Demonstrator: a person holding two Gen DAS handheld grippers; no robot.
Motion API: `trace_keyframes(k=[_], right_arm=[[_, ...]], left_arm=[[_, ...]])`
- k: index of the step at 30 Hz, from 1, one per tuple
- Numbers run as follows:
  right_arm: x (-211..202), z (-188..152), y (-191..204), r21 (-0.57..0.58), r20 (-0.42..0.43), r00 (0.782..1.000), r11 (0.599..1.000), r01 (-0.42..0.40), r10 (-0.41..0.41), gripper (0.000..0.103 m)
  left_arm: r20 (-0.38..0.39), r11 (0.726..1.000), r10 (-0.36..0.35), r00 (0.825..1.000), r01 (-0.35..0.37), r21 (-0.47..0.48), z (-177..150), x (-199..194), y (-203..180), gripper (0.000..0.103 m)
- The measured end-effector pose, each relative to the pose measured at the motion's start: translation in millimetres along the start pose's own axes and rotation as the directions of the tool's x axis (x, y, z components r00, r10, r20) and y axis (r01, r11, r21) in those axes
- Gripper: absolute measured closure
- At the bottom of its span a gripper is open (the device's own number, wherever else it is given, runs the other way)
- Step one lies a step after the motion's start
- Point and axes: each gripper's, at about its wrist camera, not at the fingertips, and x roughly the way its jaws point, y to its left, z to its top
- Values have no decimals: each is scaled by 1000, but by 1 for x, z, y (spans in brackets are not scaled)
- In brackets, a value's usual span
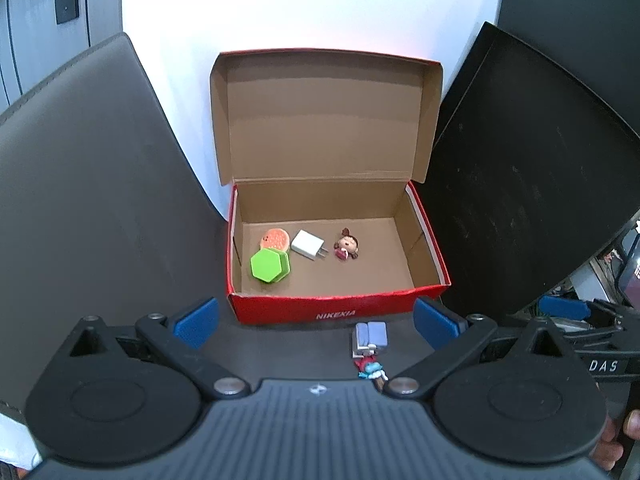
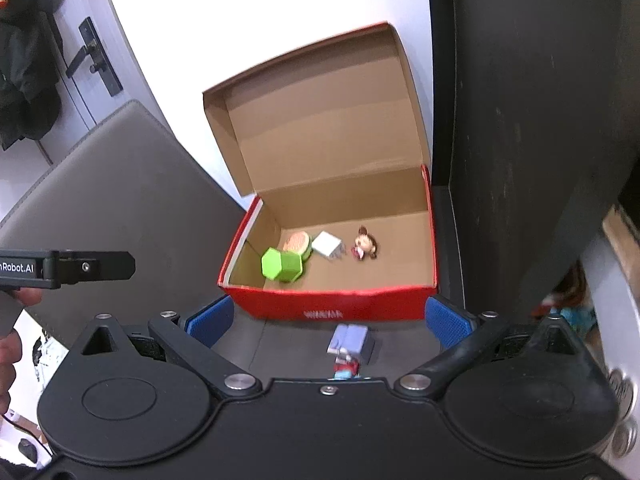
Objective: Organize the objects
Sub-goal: 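Move both open tools toward the lavender toy and blue figure before the box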
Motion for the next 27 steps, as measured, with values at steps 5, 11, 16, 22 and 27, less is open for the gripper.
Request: trace_keyframes(k=[5,11,16,22,27], right_arm=[[-1,-14,5,30,-24,1000,999,-12,13,0],[6,-26,13,30,-60,998,999,-18,20,0],[12,-29,16,26,-73,997,1000,-9,11,0],[20,-35,14,44,-82,997,999,7,-3,0],[28,-38,13,50,-91,996,999,10,-5,0]], left_arm=[[-17,1000,-9,1000,9,19,-7,3,1,0],[-41,1000,-13,999,13,18,-15,9,4,0],[-51,1000,-9,999,10,30,-17,16,5,0],[-51,1000,-18,999,19,20,-17,24,5,0],[-63,999,-25,998,27,28,-16,33,3,1]])
